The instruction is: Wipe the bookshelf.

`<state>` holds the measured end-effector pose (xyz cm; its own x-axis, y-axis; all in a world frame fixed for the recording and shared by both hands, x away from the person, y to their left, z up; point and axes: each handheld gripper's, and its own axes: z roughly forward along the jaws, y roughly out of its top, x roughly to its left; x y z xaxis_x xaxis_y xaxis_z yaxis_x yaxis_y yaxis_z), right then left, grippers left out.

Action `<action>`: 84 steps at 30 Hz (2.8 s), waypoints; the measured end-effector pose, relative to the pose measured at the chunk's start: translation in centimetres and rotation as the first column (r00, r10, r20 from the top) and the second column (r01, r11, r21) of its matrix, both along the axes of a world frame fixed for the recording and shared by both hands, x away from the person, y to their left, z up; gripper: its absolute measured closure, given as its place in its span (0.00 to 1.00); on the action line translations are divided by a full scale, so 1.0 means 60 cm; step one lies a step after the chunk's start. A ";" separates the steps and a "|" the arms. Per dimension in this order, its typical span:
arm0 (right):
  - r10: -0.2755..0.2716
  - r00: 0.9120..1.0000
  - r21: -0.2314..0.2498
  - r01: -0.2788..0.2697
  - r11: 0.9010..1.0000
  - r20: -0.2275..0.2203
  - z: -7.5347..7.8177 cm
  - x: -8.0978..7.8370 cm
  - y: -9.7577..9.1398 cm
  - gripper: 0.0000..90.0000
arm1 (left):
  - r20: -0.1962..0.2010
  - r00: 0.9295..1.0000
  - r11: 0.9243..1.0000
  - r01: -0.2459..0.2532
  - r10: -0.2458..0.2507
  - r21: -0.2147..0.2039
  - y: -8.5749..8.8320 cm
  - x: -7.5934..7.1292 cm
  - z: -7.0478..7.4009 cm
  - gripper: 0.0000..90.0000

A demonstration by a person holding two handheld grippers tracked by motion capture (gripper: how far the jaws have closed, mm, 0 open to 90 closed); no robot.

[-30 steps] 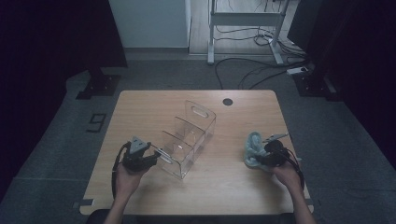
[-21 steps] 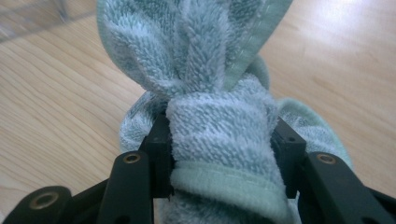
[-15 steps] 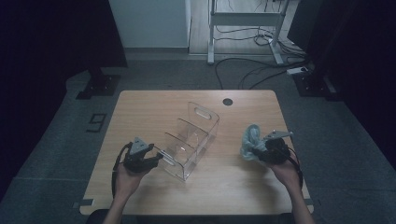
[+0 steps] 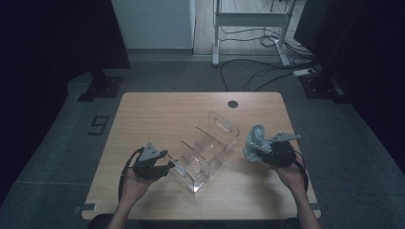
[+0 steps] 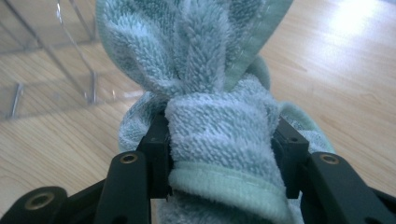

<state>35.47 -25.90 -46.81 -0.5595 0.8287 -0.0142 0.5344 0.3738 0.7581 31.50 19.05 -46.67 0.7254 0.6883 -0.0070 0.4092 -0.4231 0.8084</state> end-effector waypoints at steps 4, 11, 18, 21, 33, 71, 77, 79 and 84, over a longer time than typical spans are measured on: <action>0.021 1.000 0.028 -0.022 0.999 0.019 0.003 0.000 0.007 0.56 | -0.001 1.000 1.000 0.027 -0.027 0.000 -0.007 -0.002 0.000 0.51; 0.056 0.998 0.019 -0.057 0.998 0.035 0.003 0.005 0.038 0.57 | -0.002 0.999 0.999 0.052 -0.052 -0.001 -0.013 -0.004 0.000 0.51; 0.084 0.995 -0.010 -0.084 0.996 0.053 -0.002 0.005 0.056 0.58 | -0.004 0.998 0.998 0.057 -0.057 -0.004 -0.013 -0.003 0.000 0.51; 0.083 0.995 -0.005 -0.083 0.997 0.059 -0.001 0.004 0.057 0.59 | -0.005 0.998 0.998 0.058 -0.058 -0.004 -0.013 -0.003 0.000 0.51; 0.111 0.991 -0.011 -0.110 0.994 0.074 0.002 -0.003 0.072 0.60 | -0.005 0.999 0.999 0.054 -0.054 -0.006 -0.015 -0.003 -0.001 0.51; 0.285 0.956 -0.037 -0.283 0.958 0.066 0.002 -0.042 0.170 0.59 | -0.002 1.000 0.999 -0.029 0.029 -0.024 -0.020 -0.002 -0.002 0.51; 0.310 0.949 -0.023 -0.309 0.951 0.058 0.002 -0.050 0.183 0.59 | -0.001 0.999 0.999 -0.047 0.047 -0.027 -0.020 -0.001 -0.003 0.51; 0.320 0.946 -0.022 -0.319 0.948 0.056 0.002 -0.053 0.189 0.59 | 0.000 0.999 0.998 -0.054 0.054 -0.028 -0.020 -0.001 -0.003 0.51; 0.343 0.938 -0.024 -0.342 0.939 0.054 0.003 -0.060 0.202 0.59 | 0.002 0.997 0.997 -0.071 0.071 -0.028 -0.019 0.000 -0.003 0.51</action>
<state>31.88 -13.77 -46.66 -0.8075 0.5864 -0.0642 0.3286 0.5374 0.7766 31.49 17.91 -46.88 0.6750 0.7374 -0.0245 0.4346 -0.3706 0.8209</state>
